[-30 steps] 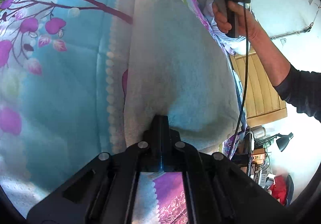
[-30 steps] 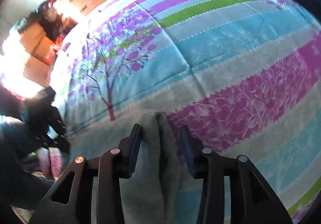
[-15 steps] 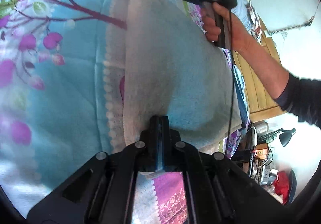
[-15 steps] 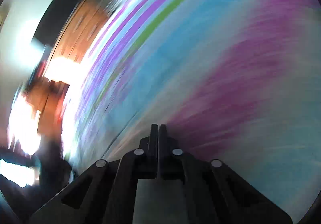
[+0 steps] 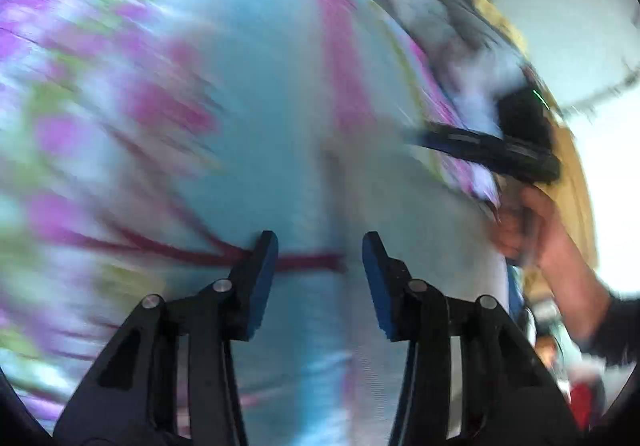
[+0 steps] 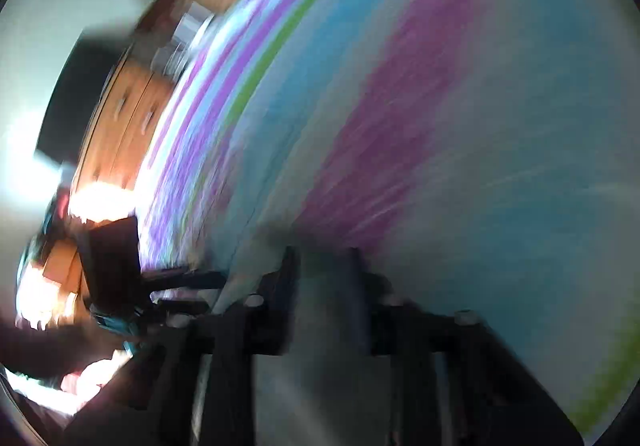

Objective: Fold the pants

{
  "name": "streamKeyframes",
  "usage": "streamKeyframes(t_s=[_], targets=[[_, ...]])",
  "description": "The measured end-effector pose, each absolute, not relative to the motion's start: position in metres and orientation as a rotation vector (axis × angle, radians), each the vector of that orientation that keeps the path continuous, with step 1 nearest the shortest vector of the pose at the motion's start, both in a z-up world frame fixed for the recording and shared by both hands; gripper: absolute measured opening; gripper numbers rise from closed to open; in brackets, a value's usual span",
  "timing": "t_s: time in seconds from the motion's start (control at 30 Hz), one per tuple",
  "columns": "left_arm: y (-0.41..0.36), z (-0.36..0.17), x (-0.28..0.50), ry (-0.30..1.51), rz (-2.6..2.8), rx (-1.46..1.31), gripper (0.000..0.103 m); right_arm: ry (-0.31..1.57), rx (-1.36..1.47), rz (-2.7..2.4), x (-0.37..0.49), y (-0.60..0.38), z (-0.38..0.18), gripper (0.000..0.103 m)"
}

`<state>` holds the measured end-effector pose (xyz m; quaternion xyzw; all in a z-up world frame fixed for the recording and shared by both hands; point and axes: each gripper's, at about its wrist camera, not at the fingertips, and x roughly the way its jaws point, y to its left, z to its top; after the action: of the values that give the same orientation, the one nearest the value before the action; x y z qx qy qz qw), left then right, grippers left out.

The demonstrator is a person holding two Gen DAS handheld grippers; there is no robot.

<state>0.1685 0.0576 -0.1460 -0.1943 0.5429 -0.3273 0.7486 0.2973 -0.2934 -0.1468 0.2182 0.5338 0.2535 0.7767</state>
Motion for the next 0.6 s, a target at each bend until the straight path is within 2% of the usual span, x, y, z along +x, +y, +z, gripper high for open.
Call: streamKeyframes(t_s=[0.03,0.1,0.13,0.2,0.37,0.43,0.6], targets=[[0.074,-0.141,0.173,1.173,-0.67,-0.444,0.057,1.101,0.536,0.496,0.283,-0.327,-0.128,0.051],[0.091,-0.137,0.175,1.206,-0.675,-0.501,0.057,1.076,0.535,0.411,0.244,-0.365,-0.105,0.054],[0.089,-0.135,0.171,1.239,-0.72,-0.525,0.059,1.097,0.542,0.379,0.217,-0.381,-0.099,0.06],[0.071,-0.134,0.158,1.303,-0.849,-0.531,0.062,1.191,0.592,0.34,0.16,-0.404,-0.107,0.082],[0.028,-0.169,0.135,1.464,-0.942,-0.508,0.064,1.311,0.794,0.287,0.062,-0.415,-0.148,0.083],[0.027,-0.172,0.134,1.44,-0.948,-0.559,0.069,1.306,0.88,0.304,0.047,-0.413,-0.167,0.083],[0.02,-0.171,0.133,1.438,-0.991,-0.544,0.071,1.326,1.007,0.388,0.048,-0.387,-0.215,0.083]])
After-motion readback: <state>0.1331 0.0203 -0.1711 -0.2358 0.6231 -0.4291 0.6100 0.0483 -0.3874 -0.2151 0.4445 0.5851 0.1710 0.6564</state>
